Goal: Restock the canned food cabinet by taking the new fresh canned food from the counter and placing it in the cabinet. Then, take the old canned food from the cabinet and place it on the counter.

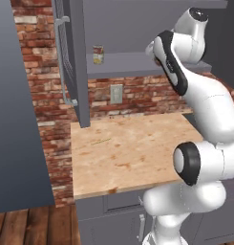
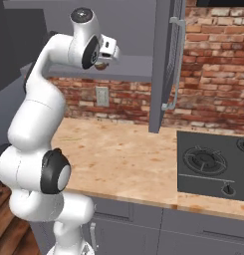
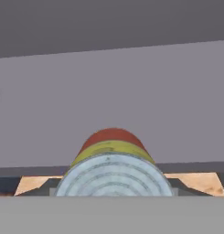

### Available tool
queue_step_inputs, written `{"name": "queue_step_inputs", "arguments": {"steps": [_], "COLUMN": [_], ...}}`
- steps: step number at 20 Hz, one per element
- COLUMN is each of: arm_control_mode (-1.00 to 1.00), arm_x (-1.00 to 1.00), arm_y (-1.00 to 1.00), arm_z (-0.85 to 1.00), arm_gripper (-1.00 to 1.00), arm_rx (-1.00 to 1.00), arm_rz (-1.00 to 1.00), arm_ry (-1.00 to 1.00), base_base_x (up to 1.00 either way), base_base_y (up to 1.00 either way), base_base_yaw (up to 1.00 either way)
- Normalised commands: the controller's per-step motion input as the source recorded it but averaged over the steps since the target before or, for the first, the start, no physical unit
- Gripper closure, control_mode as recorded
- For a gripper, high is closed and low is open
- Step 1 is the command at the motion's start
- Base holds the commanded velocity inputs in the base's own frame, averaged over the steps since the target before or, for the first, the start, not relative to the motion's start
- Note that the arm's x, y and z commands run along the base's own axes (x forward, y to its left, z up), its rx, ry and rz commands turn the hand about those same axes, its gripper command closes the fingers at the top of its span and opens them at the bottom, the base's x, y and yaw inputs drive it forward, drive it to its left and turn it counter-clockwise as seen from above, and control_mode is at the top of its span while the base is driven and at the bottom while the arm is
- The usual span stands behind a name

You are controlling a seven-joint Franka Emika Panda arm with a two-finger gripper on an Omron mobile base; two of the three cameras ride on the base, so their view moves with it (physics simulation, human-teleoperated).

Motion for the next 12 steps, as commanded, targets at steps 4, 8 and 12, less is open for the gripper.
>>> {"name": "queue_step_inputs", "arguments": {"steps": [4,8,12], "arm_control_mode": [-1.0,-1.0,-1.0], "arm_x": [1.0,0.87,0.66], "arm_y": [0.09,0.02,0.0], "arm_z": [-0.07,-0.3,-0.37], "arm_gripper": [1.0,1.0,1.0], "arm_rx": [-0.08,-0.12,-0.11], "arm_rz": [0.0,0.0,0.0], "arm_ry": [0.04,0.07,0.06], "base_base_x": [0.0,0.0,0.0], "base_base_y": [0.0,0.0,0.0], "base_base_yaw": [0.0,0.0,0.0]}}
